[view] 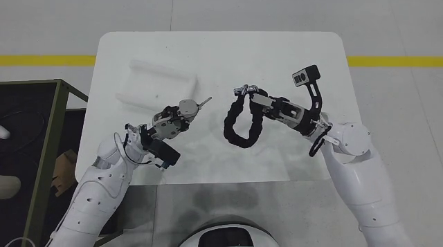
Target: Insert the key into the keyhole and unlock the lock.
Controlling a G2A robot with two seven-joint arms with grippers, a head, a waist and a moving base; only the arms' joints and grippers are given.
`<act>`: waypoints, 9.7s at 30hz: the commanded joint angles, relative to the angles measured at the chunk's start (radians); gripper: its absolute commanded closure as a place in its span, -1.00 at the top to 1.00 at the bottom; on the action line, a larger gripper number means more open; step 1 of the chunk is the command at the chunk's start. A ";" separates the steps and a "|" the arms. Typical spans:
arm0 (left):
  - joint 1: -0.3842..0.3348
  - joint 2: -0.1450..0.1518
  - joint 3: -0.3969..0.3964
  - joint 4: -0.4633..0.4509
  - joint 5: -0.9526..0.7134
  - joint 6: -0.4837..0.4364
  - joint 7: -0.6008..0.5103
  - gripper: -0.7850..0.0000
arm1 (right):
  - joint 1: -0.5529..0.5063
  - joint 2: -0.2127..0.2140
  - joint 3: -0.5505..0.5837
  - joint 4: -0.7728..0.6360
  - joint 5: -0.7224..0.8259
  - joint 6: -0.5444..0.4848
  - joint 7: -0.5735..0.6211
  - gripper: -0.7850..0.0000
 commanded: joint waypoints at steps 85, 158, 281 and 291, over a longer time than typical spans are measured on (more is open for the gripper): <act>0.025 0.027 -0.014 -0.053 0.235 0.364 0.191 -1.00 | 0.017 0.029 -0.112 -0.083 -0.130 0.063 0.082 -1.00; -0.116 0.136 0.190 0.166 -2.730 -0.749 -1.504 1.00 | -0.041 0.041 -0.092 -0.168 -0.181 0.054 -0.090 -1.00; 0.073 0.074 0.079 -0.070 -2.642 -0.809 -1.642 1.00 | -0.057 0.034 -0.132 -0.188 -0.204 0.052 -0.170 -1.00; 0.063 0.074 0.089 -0.083 -2.839 -0.626 -1.719 1.00 | -0.060 0.033 -0.140 -0.194 -0.212 0.054 -0.192 -1.00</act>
